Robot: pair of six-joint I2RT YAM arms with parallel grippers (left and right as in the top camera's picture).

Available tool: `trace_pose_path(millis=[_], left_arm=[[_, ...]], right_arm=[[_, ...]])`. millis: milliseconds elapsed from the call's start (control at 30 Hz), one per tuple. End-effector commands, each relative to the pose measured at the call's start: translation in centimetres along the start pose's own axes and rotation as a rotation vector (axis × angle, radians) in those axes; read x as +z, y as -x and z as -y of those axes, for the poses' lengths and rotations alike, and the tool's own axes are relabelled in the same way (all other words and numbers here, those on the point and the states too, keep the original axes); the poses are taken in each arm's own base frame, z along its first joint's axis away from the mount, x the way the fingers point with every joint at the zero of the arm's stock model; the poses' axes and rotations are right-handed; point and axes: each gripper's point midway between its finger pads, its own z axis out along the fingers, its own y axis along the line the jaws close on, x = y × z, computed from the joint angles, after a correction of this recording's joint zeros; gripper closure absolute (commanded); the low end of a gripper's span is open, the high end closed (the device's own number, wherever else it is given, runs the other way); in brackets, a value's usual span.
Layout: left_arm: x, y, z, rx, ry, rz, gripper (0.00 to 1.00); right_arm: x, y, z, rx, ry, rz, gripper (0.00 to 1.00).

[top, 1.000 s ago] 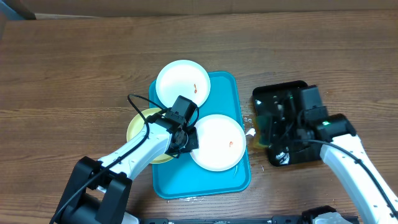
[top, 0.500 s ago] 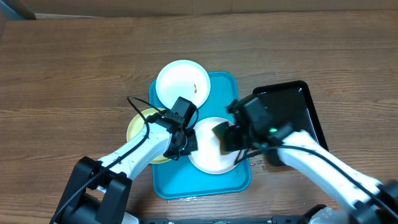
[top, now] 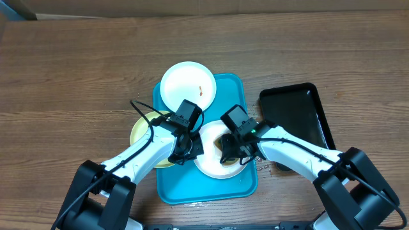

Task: Clean dirty plates on tray and stack at the side
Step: 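Wipe the front white plate with the sponge in the right gripper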

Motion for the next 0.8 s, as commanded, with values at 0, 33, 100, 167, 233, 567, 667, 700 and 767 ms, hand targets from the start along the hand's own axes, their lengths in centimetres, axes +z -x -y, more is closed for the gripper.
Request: trace_pose_path(millis=[0,33,100,167,233,567,667,700,767], left_arm=[[0.6,-0.4,-1.0,-0.024,0.049,-0.016,0.96],[0.6,-0.4,-1.1,-0.027,0.05,-0.015,0.96],[0.6,-0.4,-1.1,-0.034,0.051,-0.014,0.96],[0.6,-0.4,-1.2,-0.046,0.057,-0.013,0.96],[0.6,-0.4,-1.4,-0.047,0.065,-0.012,0.96],[0.6,-0.5,-1.6,-0.052,0.073,-0.015,0.96],[0.6,-0.5,-1.6,-0.051,0.077,-0.015,0.96],[0.6,-0.5,-1.6,-0.051,0.076,-0.015,0.96],[0.6,-0.5,-1.6,-0.051,0.076,-0.015,0.96]], right_arm=[[1.4,0.0,8.8,0.16,-0.389,0.074,0.96],[1.1,0.3,9.3,0.169,-0.414,0.084,0.96],[0.3,0.7,10.1,0.175,-0.461,0.095,0.96],[-0.6,1.2,11.1,0.204,-0.519,0.117,0.96],[-1.4,1.7,11.4,0.212,-0.551,0.128,0.96],[-7.4,4.7,8.9,0.228,-0.485,0.194,0.96],[-9.7,5.4,7.9,0.203,-0.383,0.216,0.96],[-10.8,5.6,7.8,0.202,-0.338,0.227,0.96],[-12.2,5.8,8.0,0.202,-0.27,0.231,0.96]])
